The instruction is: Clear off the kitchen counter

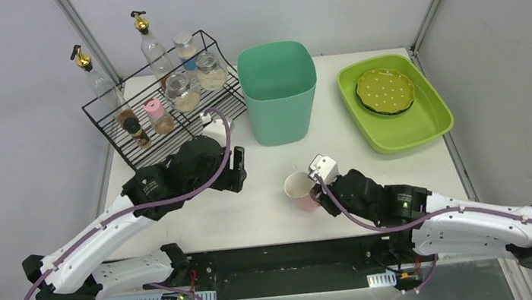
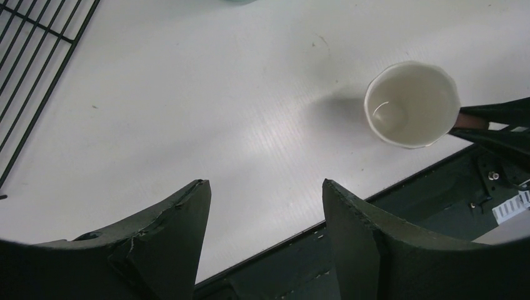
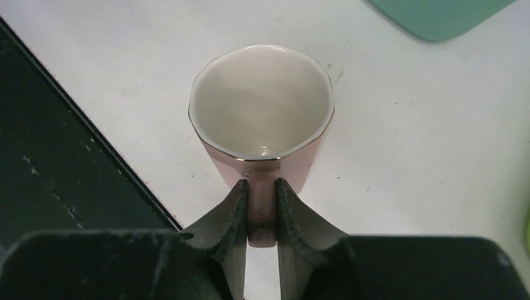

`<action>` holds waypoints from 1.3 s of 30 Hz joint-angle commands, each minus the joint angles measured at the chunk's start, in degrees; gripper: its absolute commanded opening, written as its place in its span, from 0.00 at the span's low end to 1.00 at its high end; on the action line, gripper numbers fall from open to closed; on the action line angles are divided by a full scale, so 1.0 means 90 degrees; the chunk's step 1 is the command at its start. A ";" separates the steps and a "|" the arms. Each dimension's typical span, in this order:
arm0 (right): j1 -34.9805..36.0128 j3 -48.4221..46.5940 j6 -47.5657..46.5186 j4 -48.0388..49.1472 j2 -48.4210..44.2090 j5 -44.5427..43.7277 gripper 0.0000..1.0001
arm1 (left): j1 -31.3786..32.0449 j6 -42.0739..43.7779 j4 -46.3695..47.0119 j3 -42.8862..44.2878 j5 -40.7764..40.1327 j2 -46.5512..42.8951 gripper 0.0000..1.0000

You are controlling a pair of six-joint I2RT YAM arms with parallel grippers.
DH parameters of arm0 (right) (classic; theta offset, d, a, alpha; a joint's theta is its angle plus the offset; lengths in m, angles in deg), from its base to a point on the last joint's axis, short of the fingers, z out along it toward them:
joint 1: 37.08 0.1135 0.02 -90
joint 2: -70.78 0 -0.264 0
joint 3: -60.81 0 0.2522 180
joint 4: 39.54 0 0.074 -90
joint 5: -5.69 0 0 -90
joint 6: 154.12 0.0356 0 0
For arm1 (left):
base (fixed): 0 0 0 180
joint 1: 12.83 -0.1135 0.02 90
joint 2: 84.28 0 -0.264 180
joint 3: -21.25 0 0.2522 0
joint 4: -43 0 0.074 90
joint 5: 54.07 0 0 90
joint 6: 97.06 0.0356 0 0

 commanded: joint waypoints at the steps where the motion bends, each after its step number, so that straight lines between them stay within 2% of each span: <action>1: 0.0013 -0.0534 -0.0197 0.0775 -0.0284 -0.1076 0.00 | 0.0050 -0.0090 -0.0344 -0.0131 -0.0294 -0.0134 0.68; 6: -0.0059 -0.0741 -0.0424 0.0929 -0.0420 -0.1911 0.00 | 0.0046 -0.0110 -0.0517 -0.0227 -0.0349 -0.0268 0.68; 10: -0.0470 -0.0946 -0.0495 0.1052 -0.0451 -0.2323 0.00 | 0.0044 -0.0091 -0.0580 -0.0330 -0.0396 -0.0419 0.68; 17: -0.2190 -0.1446 -0.0370 0.1041 -0.0199 -0.1556 0.00 | 0.0049 -0.0025 -0.0602 -0.0608 -0.0451 -0.0656 0.68; 23: -0.3172 -0.1975 -0.0594 0.1229 0.0372 -0.1427 0.00 | 0.0049 0.0000 -0.0603 -0.0891 -0.0481 -0.0743 0.69; 30: -0.5073 -0.2479 -0.0434 0.1592 0.0864 -0.0998 0.00 | 0.0049 -0.0123 -0.0597 -0.1106 -0.0365 -0.0810 0.68; 39: -0.7200 -0.2494 0.0000 0.2709 0.1773 -0.0854 0.00 | 0.0046 -0.0276 -0.0589 -0.1253 -0.0107 -0.1109 0.69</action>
